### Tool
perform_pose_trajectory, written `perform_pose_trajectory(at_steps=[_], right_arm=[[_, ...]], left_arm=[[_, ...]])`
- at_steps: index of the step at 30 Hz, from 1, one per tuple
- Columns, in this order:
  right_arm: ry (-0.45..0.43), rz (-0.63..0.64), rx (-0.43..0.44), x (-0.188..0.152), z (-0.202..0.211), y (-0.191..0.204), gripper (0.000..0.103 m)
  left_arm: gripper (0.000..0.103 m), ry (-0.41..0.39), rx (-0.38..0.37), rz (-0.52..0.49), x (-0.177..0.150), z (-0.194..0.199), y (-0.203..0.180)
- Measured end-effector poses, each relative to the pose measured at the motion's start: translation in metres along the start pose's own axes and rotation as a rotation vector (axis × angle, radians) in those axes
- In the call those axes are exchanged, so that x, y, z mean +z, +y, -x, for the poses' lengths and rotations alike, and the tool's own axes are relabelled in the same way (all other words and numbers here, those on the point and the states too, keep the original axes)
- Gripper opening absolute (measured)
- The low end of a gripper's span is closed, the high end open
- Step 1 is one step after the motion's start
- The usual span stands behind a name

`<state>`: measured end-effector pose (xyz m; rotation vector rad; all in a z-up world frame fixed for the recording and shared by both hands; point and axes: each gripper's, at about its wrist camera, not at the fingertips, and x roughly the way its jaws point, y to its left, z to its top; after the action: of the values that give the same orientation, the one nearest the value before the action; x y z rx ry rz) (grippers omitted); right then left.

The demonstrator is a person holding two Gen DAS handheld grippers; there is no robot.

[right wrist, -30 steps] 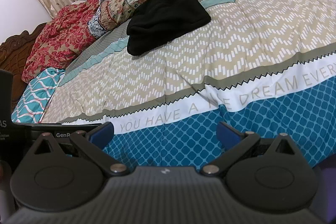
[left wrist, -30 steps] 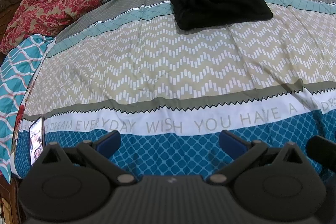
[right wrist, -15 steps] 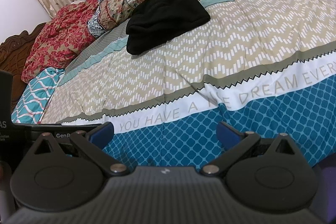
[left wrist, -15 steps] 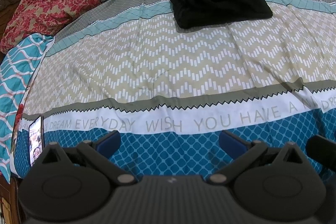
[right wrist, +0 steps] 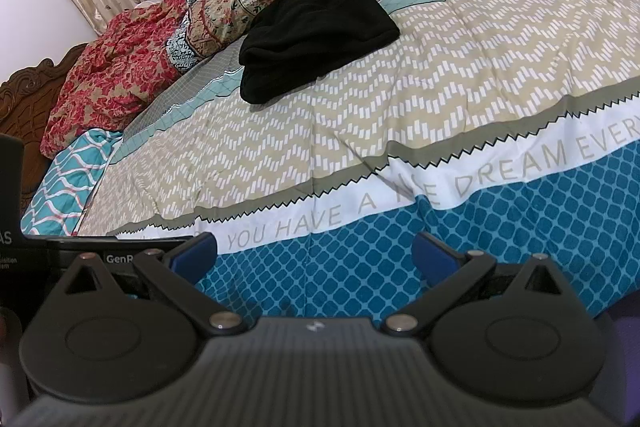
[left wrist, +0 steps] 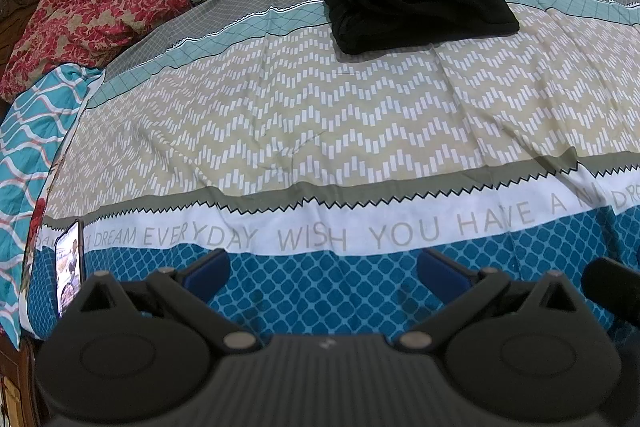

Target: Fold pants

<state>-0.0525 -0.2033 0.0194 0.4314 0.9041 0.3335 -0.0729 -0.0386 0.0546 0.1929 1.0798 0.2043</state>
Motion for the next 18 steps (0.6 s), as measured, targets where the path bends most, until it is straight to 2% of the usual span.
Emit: perform_pose_trajectory(at_steps=[18], right_arm=[[0.001, 0.000, 0.000, 0.0010, -0.0001, -0.0001, 0.103]], left_arm=[[0.103, -0.001, -0.001, -0.001, -0.0002, -0.0006, 0.0001]])
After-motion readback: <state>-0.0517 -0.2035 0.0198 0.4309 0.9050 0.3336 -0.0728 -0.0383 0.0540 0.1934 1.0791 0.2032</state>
